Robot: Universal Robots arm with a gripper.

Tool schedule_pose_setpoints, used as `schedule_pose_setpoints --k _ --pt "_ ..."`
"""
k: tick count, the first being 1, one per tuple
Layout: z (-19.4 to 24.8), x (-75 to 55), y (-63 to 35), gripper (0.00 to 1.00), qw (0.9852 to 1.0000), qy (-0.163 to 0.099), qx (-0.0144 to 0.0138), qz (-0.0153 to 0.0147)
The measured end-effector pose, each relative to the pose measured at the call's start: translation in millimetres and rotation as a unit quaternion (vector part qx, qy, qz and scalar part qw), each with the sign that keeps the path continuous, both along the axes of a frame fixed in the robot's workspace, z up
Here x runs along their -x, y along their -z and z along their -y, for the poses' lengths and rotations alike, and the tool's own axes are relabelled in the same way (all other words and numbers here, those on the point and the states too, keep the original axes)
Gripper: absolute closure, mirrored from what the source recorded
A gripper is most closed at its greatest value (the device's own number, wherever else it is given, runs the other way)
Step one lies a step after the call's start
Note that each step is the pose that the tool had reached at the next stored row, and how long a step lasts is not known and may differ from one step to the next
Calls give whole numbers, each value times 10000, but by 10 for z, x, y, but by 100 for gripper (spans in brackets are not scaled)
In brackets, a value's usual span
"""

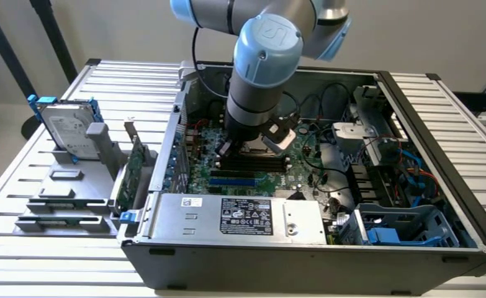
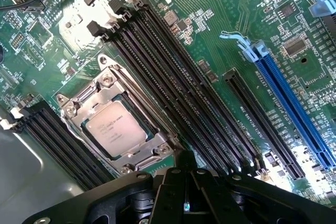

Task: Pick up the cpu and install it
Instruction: 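Install the first cpu locking lever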

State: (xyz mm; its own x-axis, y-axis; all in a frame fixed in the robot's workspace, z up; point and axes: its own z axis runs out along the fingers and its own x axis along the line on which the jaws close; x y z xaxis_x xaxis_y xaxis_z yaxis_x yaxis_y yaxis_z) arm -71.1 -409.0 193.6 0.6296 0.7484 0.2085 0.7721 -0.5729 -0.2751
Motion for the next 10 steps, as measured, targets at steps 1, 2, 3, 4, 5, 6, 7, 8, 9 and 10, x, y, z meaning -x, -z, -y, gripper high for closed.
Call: schedule_pose_setpoints --k 1,2,3,4,5,6,7,8,9,10 --pt "-1 -1 -11 89 10000 0 -2 2" --pt "-1 0 -25 89 10000 0 1 1" --pt "0 0 -41 89 10000 0 5 0" --pt "0 0 -59 89 10000 0 6 0" --pt "0 0 -79 89 10000 0 8 0" --pt "0 0 -101 89 10000 0 9 0" --pt "0 0 -126 89 10000 0 9 0" --pt "-1 0 -148 89 10000 -1 10 0" --pt "-4 0 -169 89 10000 -2 12 -1" --pt "-8 0 -183 89 10000 -5 14 -1"
